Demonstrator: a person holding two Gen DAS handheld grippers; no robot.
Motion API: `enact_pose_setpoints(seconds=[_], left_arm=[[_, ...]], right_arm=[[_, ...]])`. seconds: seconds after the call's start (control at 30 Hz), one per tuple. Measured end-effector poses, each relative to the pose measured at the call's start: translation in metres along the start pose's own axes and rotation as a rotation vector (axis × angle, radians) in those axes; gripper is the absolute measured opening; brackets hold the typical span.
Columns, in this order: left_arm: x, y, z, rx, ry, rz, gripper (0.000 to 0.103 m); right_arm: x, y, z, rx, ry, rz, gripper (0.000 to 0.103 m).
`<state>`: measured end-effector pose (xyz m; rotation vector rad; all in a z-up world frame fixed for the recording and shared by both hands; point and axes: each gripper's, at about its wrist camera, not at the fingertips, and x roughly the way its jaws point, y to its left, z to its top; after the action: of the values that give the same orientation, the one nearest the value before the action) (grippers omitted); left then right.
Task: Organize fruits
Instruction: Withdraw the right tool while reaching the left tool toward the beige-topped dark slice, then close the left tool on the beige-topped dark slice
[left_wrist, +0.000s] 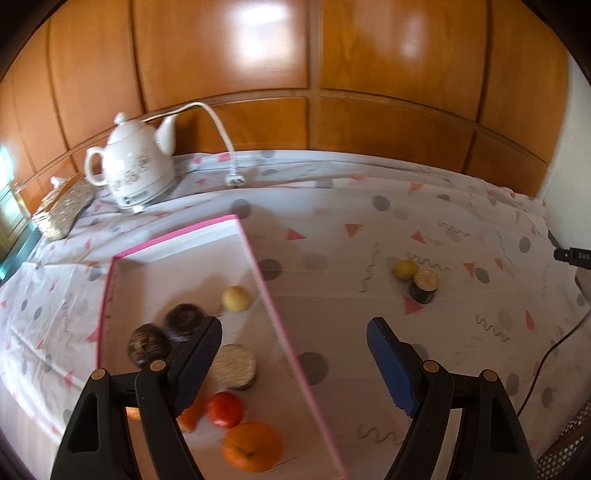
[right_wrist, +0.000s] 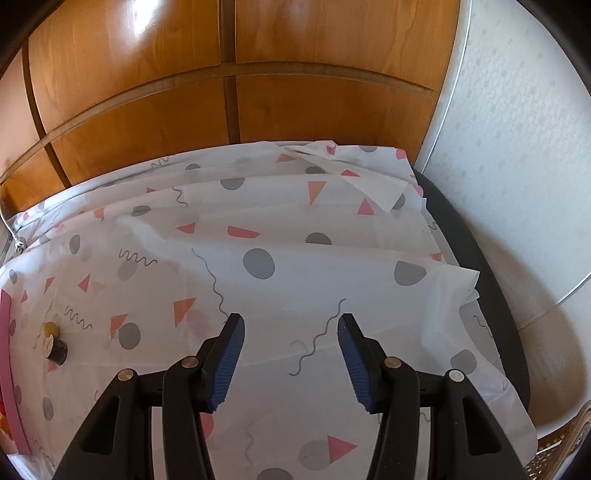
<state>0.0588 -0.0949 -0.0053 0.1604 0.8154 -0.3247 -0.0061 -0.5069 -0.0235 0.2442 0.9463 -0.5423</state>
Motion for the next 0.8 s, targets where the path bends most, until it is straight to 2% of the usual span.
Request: enact_pose_setpoints(seconds=[0.17,0.53,0.67,0.8], left_arm=[[0.022,-0.019,0.007,0.002,0.055,-0.068,0.076],[0.066,-0.053,0.022,0.005,0.161,-0.194,0.049],[0.074,-0.075,0.03,0.04,0.166,-0.24,0.048],[0.087,-0.094,0.036,0.069,0.181,-0.239,0.05]], right_arm=[[0.004,0.001,0.0,-0.005,0.011,0.01,0.053],[0.003,0.002,0.001,-0.018,0.002,0.023,0.053],[0.002,0.002,0.002,-0.022,0.0,0.028,0.053],[0.002,0.001,0.003,-0.018,0.002,0.037,0.053]])
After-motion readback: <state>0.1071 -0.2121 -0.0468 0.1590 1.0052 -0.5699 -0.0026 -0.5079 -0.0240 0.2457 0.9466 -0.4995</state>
